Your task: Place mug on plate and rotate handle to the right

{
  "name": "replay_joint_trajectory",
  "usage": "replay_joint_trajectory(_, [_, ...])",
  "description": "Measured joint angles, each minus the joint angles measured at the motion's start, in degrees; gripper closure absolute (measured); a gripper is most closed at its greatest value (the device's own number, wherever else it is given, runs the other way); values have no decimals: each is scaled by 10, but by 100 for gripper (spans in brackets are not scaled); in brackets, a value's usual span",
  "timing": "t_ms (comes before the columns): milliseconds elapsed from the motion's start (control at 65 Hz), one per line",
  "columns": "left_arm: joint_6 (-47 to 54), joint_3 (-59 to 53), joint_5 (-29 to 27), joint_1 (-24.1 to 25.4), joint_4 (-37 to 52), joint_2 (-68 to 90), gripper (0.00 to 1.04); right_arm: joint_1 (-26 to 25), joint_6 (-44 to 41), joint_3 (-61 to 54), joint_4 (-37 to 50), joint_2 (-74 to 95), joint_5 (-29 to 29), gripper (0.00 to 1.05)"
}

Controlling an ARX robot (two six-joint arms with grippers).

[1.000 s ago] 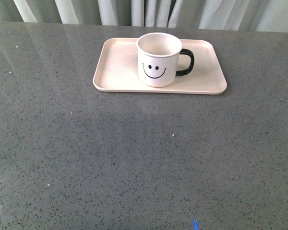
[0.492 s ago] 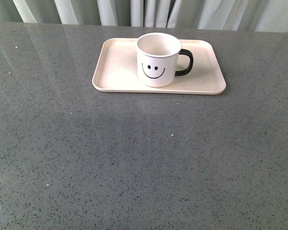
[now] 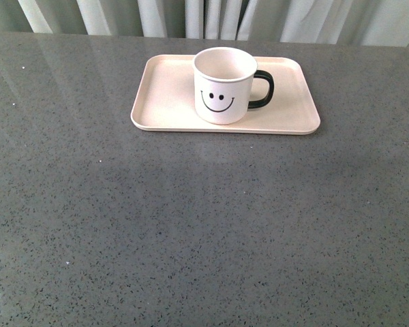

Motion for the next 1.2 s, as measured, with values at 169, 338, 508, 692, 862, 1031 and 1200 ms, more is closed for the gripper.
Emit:
replay_joint_trajectory(169, [0, 0, 0, 0, 0, 0, 9, 0, 0, -34, -42, -63, -1, 103])
replay_joint_trajectory(338, [0, 0, 0, 0, 0, 0, 9, 0, 0, -50, -101, -141, -1, 103])
replay_joint_trajectory(508, [0, 0, 0, 0, 0, 0, 9, 0, 0, -62, -166, -219, -1, 103])
replay_joint_trajectory(692, [0, 0, 0, 0, 0, 0, 9, 0, 0, -62, -236, -299, -1, 103])
replay_joint_trajectory(862, [0, 0, 0, 0, 0, 0, 9, 0, 0, -63, -307, -376, -1, 103])
replay_joint_trajectory(1031, [0, 0, 0, 0, 0, 0, 9, 0, 0, -63, -356, -428, -1, 103])
replay_joint_trajectory(1200, [0, 0, 0, 0, 0, 0, 9, 0, 0, -63, -405, -478, -1, 103])
